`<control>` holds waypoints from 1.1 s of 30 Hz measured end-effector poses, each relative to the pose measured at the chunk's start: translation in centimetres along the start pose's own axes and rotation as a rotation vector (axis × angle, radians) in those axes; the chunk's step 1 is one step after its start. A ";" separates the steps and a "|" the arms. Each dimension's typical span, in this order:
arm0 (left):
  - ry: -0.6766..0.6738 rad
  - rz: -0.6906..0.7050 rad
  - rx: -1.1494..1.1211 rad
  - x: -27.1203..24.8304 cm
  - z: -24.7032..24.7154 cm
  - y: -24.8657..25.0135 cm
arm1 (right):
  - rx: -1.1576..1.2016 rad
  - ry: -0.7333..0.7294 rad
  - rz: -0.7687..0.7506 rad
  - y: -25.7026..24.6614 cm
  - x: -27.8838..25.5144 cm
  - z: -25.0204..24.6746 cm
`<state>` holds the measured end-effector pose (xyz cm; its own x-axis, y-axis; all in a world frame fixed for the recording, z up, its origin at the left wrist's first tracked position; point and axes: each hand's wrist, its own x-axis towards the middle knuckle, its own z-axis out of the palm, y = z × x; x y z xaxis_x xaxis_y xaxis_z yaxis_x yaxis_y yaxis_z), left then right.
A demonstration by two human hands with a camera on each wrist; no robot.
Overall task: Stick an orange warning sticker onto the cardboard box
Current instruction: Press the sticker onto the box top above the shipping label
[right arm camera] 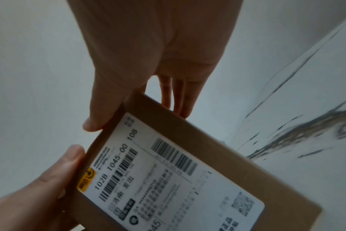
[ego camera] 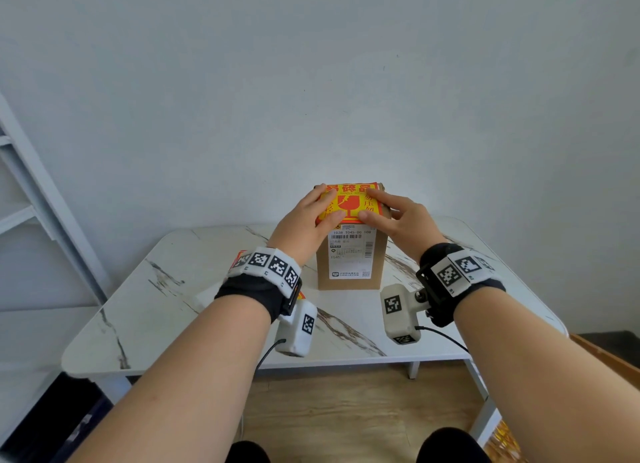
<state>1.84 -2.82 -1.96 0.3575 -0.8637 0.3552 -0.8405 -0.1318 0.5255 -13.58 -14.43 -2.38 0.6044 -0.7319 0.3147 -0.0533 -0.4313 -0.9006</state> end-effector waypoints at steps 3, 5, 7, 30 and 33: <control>-0.024 0.026 0.152 0.0 -0.4 -0.1 | -0.054 -0.024 -0.017 0.2 0.2 -0.4; -0.045 0.033 0.249 0.0 -0.6 0.0 | -0.076 -0.055 -0.014 0.3 0.4 -0.5; -0.061 0.033 0.308 0.2 -0.7 0.1 | -0.050 -0.083 0.006 0.3 0.5 -0.6; 0.030 -0.087 -0.090 0.9 0.7 0.2 | 0.188 0.022 0.069 1.1 0.9 0.3; 0.000 -0.126 -0.305 1.0 0.0 -0.2 | 0.254 0.019 0.086 1.4 1.1 0.0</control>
<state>2.38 -3.68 -1.66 0.4510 -0.8498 0.2727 -0.6293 -0.0861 0.7724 -13.00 -15.83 -3.27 0.5908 -0.7711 0.2374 0.0988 -0.2229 -0.9698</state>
